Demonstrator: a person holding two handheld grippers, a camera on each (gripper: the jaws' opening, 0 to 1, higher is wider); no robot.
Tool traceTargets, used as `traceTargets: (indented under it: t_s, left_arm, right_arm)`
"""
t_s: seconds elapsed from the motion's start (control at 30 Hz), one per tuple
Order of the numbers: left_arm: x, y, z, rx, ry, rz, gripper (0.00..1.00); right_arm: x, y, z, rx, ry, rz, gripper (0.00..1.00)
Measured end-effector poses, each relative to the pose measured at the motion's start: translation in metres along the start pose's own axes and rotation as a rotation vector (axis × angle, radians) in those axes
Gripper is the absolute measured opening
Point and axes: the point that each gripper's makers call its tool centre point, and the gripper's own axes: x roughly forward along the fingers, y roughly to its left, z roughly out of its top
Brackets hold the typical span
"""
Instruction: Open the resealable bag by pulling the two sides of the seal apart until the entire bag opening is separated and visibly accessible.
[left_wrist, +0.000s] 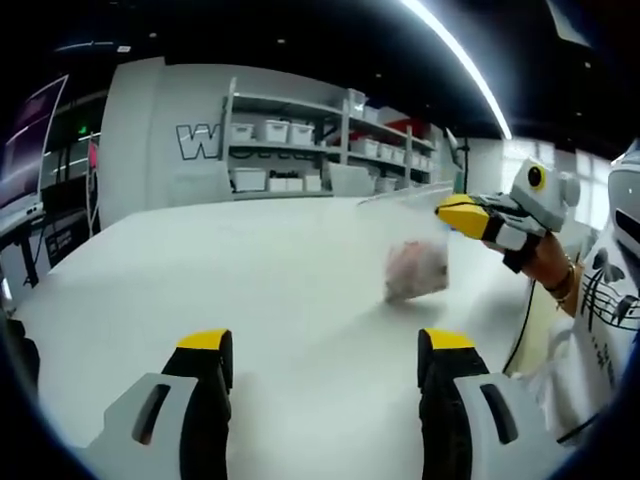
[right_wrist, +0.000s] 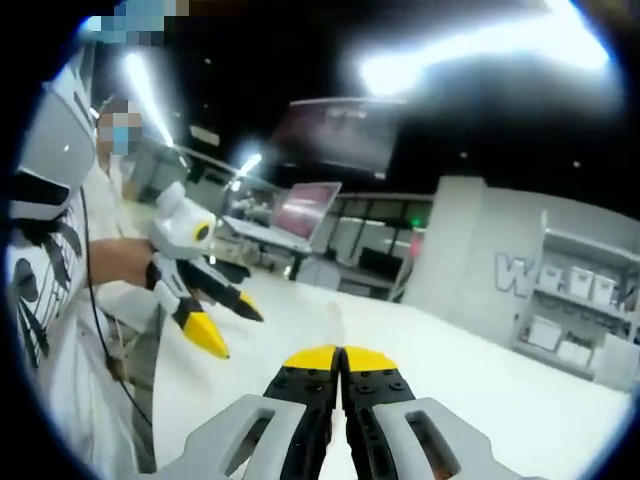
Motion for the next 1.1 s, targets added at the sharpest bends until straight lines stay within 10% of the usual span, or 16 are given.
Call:
traceTargets:
  t_s: [1.1]
  left_arm:
    - [-0.015,-0.012,0.006,0.161,-0.066,-0.05,0.47]
  right_arm:
    - [0.024,0.066,-0.022,0.053,0.058,0.196,0.0]
